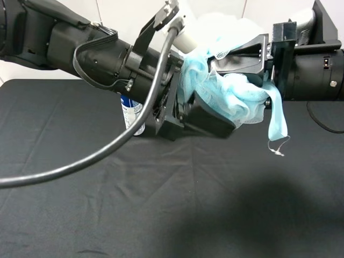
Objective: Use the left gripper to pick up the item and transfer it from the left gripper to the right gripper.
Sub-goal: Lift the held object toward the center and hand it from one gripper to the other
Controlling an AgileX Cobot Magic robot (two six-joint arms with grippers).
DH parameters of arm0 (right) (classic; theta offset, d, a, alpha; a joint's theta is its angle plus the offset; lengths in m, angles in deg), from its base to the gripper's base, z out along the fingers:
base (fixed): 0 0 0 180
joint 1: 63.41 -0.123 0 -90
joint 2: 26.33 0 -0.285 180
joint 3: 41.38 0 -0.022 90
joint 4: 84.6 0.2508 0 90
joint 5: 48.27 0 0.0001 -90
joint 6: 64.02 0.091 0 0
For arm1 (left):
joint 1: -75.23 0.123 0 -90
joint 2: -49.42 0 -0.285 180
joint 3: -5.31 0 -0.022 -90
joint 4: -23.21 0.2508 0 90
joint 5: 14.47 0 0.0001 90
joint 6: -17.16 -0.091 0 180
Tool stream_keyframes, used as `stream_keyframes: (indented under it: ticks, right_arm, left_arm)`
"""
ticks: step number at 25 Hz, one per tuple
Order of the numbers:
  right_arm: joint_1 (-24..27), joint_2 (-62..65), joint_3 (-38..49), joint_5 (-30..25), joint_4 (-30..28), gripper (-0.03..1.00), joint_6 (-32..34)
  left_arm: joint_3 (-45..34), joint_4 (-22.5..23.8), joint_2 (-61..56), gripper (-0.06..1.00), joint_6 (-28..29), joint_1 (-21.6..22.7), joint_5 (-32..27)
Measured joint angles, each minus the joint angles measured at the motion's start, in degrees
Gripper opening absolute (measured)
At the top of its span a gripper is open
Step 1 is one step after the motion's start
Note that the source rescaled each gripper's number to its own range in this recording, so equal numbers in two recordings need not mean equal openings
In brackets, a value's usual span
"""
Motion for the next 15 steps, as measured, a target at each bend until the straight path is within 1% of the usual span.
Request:
stream_keyframes:
  ticks: [1, 2, 4, 6, 11, 13, 15]
  right_arm:
    - [0.0, -0.1, 0.0, 0.5, 0.1, 0.3, 0.2]
    - [0.0, -0.1, 0.0, 0.8, 0.1, 0.3, 0.1]
    - [0.0, -0.1, 0.0, 1.1, 0.1, 0.24, 0.1]
    - [0.0, -0.1, 0.0, 1.3, 0.2, 0.21, 0.1]
    - [0.0, -0.1, 0.0, 1.6, 0.4, 0.21, 0.2]
    - [0.0, -0.1, 0.0, 1.8, 0.9, 0.17, 0.3]
    - [0.0, -0.1, -0.1, 1.8, 1.6, 0.17, 0.4]
  left_arm:
    - [-0.1, -0.1, 0.0, 0.77, 0.4, -0.1, -0.2]
    - [-0.1, -0.1, 0.0, 0.81, 0.6, -0.1, -0.4]
    - [-0.1, 0.1, 0.0, 0.84, 1.0, -0.1, -0.4]
    - [-0.1, 0.2, 0.0, 0.85, 1.1, -0.1, -0.4]
    - [-0.2, 0.8, -0.5, 0.86, 1.1, -0.2, 1.6]
    - [-0.4, 0.9, -1.2, 0.86, 1.2, -0.1, 2.8]
    - [-0.5, 1.1, -2.1, 0.86, 1.4, 0.6, 3.1]
